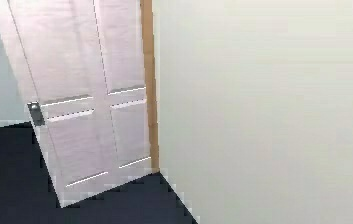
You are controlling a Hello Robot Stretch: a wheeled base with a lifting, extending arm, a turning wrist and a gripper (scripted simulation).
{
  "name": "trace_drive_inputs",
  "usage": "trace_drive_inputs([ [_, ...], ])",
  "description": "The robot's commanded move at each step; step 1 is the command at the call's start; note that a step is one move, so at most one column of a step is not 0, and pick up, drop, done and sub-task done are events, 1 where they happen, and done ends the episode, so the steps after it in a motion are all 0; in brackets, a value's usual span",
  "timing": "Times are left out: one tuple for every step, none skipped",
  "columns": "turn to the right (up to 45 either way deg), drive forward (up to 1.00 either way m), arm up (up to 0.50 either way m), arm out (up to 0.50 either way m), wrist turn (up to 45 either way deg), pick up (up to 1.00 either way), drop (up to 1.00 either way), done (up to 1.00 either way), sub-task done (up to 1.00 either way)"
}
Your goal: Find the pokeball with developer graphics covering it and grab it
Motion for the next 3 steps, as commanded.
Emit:
trace_drive_inputs([
  [-27.0,0.0,0.0,0.0,0.0,0.0,0.0,0.0,0.0],
  [0.0,0.5,0.0,0.0,0.0,0.0,0.0,0.0,0.0],
  [-36.0,0.0,0.0,0.0,0.0,0.0,0.0,0.0,0.0],
])
